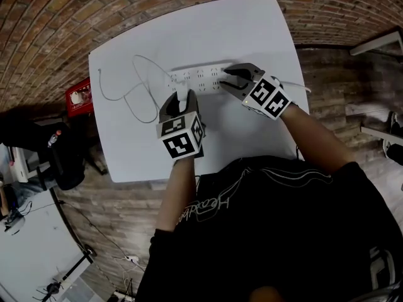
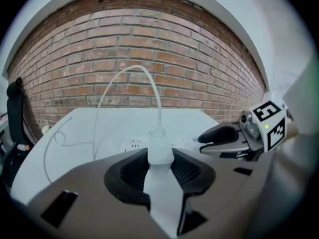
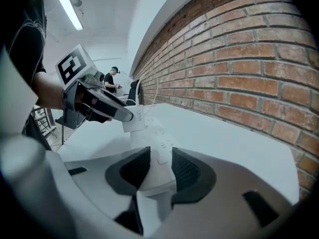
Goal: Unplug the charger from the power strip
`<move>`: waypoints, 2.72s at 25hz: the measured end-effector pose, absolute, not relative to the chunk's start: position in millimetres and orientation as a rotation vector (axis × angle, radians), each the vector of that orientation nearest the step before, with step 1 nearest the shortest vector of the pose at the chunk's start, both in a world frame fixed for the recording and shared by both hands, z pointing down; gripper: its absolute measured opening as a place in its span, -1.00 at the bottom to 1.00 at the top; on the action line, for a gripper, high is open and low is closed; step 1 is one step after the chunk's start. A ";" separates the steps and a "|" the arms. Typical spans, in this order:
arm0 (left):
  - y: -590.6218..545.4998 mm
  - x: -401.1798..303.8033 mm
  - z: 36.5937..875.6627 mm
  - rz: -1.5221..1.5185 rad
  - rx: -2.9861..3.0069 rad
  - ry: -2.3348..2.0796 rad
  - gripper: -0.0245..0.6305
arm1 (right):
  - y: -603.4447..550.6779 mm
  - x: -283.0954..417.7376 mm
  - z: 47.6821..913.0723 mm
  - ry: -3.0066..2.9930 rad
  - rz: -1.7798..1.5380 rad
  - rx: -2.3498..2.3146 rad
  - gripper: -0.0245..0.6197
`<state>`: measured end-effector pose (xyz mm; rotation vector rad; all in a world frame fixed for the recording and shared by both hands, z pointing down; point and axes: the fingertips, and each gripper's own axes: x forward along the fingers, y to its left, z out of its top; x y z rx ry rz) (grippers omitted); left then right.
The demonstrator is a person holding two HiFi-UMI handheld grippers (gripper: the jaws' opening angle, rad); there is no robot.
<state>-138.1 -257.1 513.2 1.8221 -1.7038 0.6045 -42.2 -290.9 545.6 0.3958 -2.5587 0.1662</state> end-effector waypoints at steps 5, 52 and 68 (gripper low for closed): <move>-257.1 -133.9 510.0 0.715 1.851 -1.755 -0.51 | -291.3 -42.5 545.0 -2.563 0.165 0.400 -0.57; -255.8 -140.0 500.7 0.710 1.895 -1.702 -0.51 | -288.2 -44.3 545.4 -2.572 0.139 0.411 -0.58; -249.7 -137.3 499.1 0.800 1.949 -1.710 -0.50 | -286.2 -43.6 544.8 -2.577 0.130 0.411 -0.58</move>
